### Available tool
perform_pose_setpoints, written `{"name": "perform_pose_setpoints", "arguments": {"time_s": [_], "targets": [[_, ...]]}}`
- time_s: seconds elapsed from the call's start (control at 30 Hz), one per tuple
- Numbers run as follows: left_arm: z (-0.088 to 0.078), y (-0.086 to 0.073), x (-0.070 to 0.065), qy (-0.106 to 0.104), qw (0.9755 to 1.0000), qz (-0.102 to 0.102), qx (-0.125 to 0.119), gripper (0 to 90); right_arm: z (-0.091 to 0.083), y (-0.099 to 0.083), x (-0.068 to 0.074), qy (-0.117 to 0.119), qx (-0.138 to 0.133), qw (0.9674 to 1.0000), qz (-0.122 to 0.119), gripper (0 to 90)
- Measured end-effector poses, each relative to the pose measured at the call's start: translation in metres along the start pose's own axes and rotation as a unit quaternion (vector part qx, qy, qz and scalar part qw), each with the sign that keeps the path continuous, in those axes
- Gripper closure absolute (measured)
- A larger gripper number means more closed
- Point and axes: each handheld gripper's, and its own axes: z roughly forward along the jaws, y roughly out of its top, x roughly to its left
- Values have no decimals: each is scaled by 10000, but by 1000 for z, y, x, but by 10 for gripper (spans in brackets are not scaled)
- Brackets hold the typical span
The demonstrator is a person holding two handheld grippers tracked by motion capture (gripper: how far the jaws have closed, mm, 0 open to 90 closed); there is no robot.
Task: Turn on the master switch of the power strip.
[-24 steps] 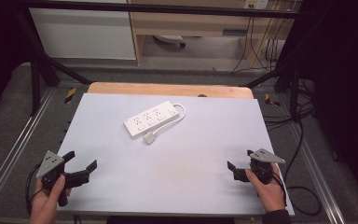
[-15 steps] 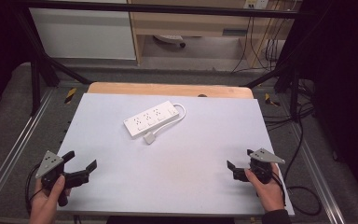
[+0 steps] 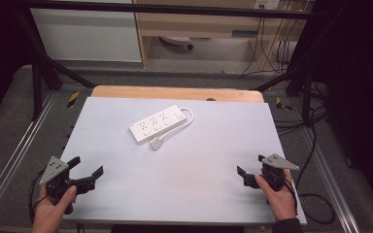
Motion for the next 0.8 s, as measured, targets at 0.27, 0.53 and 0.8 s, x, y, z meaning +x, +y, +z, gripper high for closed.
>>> {"name": "perform_pose_setpoints", "arguments": {"time_s": [0.27,0.53,0.8], "targets": [[12,10,-10,-133,9999,87,39,60,2,0,2,80,36,9999,-69,30],[22,22,-15,-182,9998,22,0,66,3,1,4,118,54,9999,-89,26],[38,36,-19,-220,9997,13,-95,67,3,1,4,106,65,9999,-75,30]]}}
